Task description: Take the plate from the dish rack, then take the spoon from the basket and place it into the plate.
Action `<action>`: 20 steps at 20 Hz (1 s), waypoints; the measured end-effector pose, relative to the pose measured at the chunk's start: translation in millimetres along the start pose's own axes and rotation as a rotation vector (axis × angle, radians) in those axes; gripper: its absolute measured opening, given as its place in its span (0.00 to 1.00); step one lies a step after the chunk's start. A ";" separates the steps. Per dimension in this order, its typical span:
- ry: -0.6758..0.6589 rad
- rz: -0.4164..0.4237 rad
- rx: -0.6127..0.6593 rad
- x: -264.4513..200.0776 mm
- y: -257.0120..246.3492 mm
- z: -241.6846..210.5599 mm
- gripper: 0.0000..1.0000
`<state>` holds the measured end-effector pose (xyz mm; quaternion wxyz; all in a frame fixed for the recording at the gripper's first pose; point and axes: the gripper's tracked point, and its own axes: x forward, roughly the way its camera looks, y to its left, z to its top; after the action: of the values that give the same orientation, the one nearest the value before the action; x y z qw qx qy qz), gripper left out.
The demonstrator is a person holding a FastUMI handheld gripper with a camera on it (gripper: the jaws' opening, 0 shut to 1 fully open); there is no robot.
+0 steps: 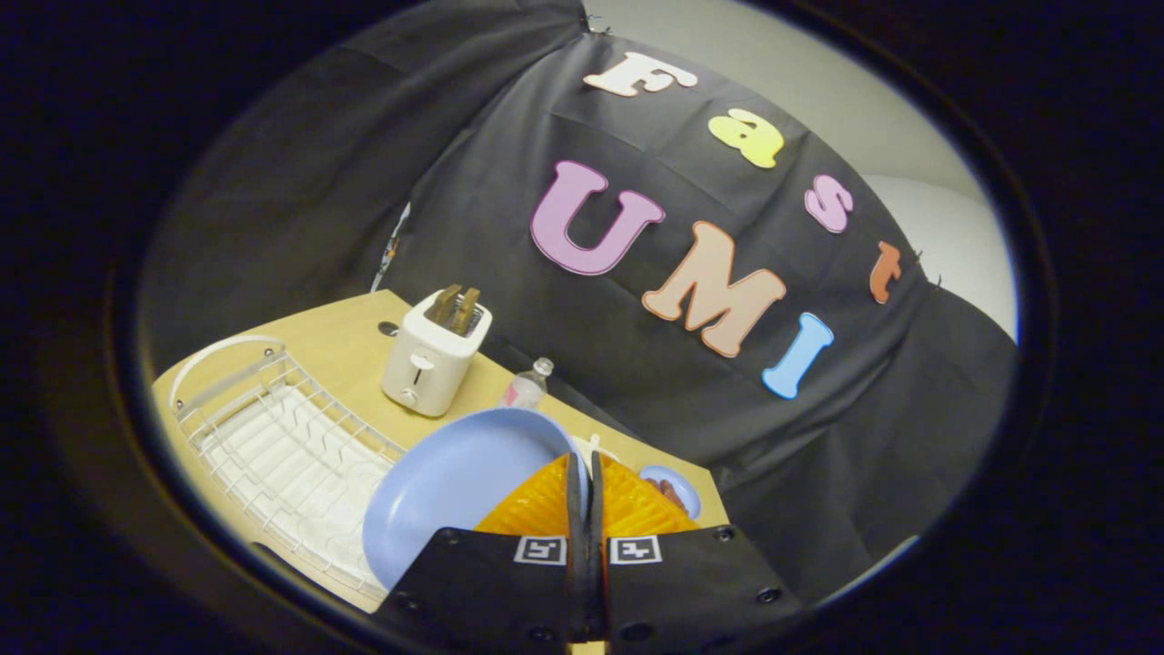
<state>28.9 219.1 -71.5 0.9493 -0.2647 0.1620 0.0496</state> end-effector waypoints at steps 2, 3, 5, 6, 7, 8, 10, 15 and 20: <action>0.015 -0.014 0.047 -6.5 -22.2 -12.2 0.03; 0.020 -0.022 0.067 -10.6 -36.1 -17.8 0.03; 0.040 -0.044 0.101 -18.0 -63.4 -33.9 0.03; 0.053 -0.053 0.124 -21.4 -76.0 -43.6 0.03; 0.061 -0.054 0.156 -24.3 -87.7 -53.5 0.03; 0.067 -0.056 0.193 -27.7 -99.1 -63.5 0.03; 0.084 -0.049 0.276 -32.8 -121.9 -89.6 0.03; 0.159 -0.074 0.357 -47.4 -167.2 -167.8 0.03; 0.211 -0.059 0.450 -55.7 -183.2 -226.5 0.03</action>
<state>-54.4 -55.4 -146.7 0.9633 -0.0549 0.2593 -0.0433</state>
